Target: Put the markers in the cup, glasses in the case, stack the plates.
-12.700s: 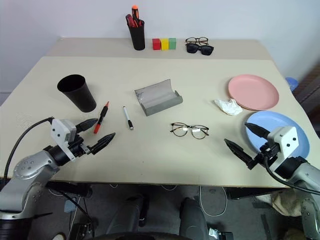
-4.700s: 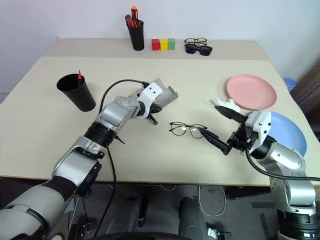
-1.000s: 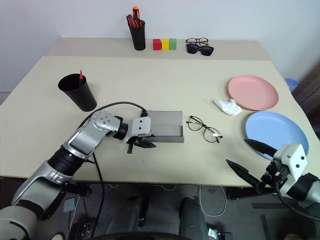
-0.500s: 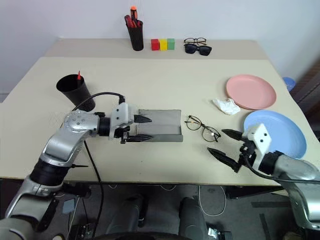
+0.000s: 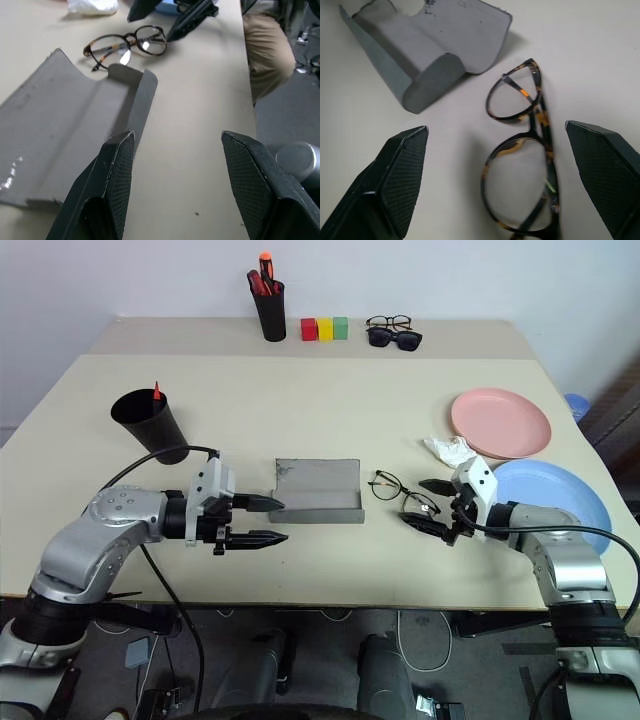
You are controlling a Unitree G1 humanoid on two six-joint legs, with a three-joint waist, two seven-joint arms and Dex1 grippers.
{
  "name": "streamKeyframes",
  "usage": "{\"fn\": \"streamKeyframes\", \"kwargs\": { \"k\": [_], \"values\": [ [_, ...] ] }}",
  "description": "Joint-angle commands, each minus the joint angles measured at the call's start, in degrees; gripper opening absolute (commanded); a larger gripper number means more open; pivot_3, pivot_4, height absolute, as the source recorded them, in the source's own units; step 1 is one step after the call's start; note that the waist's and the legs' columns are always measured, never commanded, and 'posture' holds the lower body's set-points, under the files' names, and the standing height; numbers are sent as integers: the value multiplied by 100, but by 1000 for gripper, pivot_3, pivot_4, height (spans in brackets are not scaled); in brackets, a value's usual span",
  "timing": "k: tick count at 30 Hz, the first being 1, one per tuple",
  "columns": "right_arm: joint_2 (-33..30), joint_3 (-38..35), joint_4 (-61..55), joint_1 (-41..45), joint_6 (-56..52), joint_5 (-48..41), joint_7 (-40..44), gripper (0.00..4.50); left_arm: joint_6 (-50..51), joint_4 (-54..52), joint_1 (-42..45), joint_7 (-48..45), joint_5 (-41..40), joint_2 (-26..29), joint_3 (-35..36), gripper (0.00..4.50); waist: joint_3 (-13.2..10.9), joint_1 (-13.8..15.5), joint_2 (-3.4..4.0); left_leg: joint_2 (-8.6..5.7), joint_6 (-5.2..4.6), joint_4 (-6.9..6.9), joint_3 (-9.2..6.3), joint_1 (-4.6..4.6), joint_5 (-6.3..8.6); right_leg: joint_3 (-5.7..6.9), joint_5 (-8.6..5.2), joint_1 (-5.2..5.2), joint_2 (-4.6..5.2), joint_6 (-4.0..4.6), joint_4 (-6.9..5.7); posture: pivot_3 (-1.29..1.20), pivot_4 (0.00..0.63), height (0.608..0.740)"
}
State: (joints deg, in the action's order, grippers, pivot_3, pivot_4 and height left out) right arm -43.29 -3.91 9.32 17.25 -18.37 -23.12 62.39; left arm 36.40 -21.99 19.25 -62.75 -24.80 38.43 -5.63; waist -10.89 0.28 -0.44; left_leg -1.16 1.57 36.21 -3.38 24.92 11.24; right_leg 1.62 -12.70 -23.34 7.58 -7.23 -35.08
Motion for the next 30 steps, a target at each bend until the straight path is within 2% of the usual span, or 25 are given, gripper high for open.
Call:
{"fn": "streamKeyframes", "kwargs": {
  "k": [1, 6, 14, 30],
  "values": [
    [70, 112, 72, 388, -8, 42, 151, 4500, 89, -356, -85, 185, -199, 102, 217, 2799, 0, -17, 0, 0, 0, 0, 0, -1, 0, -1, 0, 0, 0, 0, -1, 0, 150, 740],
    [98, 392, 311, 861, -244, 165, 323, 4500, 111, -504, -288, 317, -301, 214, 235, 2799, 0, -57, 1, 1, 1, -2, 0, -2, 0, -2, 0, 0, -1, 0, -2, 0, 150, 740],
    [-148, 832, 577, 1568, -1331, 446, 533, 4500, 148, -579, -397, 464, -413, 263, 181, 2799, 0, -93, 1, 0, 1, -2, -1, -2, 0, -2, -1, 0, -1, 0, -2, 0, 150, 740],
    [14, 954, 1234, 1860, -1144, 802, 814, 4500, 154, -675, -522, 610, -478, 261, 183, 2799, 0, -102, 1, 0, 1, -3, 0, -2, 0, -2, 0, -2, -1, 0, -3, 0, 150, 740]
  ]
}}
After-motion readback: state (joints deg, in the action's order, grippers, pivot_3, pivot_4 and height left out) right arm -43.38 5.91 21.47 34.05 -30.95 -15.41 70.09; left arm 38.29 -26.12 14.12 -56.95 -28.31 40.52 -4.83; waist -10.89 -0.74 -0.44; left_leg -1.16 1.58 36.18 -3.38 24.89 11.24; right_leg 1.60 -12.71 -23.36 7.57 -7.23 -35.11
